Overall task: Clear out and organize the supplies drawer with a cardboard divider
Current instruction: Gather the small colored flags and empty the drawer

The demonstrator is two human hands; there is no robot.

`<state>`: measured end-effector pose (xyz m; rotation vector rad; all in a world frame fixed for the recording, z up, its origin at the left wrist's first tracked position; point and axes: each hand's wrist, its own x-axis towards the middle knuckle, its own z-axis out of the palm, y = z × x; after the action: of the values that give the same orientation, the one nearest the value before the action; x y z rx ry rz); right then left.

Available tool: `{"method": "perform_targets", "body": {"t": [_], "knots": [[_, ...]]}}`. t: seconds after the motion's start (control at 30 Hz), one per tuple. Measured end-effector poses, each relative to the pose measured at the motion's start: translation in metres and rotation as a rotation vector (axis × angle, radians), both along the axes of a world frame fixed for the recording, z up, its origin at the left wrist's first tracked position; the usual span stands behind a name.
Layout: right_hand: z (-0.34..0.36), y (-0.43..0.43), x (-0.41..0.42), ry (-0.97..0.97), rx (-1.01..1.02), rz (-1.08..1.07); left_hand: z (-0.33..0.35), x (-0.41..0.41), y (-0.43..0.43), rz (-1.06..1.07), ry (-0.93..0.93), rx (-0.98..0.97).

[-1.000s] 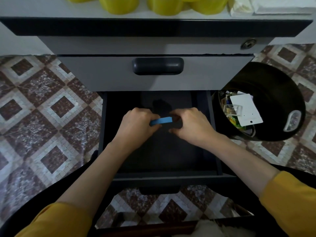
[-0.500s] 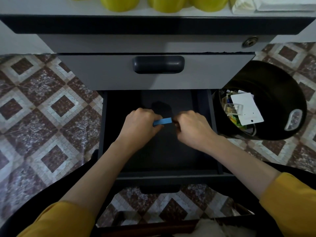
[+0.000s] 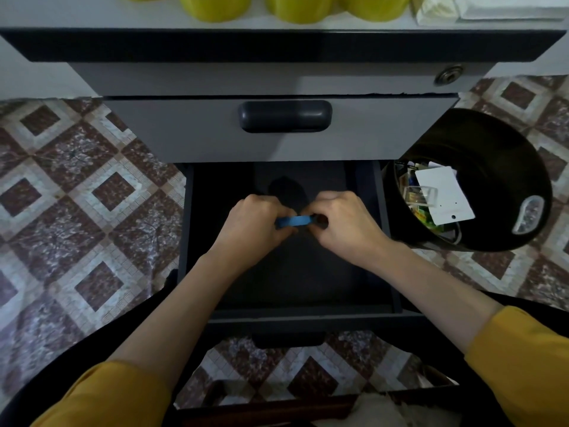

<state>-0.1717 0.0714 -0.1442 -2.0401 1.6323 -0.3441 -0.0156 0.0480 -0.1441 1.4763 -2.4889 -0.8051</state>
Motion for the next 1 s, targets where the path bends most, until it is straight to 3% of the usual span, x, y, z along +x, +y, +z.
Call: {"method": "perform_targets", "body": {"t": [0.37,1.0], "knots": [[-0.0019,0.0001,-0.0034,-0.117,-0.003,-0.010,-0.0030,0.0027,-0.0026,0.025,0.018,-0.041],[-0.0061,0.0005,-0.0052,-0.125,-0.041,0.038,-0.0092,0.0039,-0.0024,-0.008,0.200,-0.041]]}}
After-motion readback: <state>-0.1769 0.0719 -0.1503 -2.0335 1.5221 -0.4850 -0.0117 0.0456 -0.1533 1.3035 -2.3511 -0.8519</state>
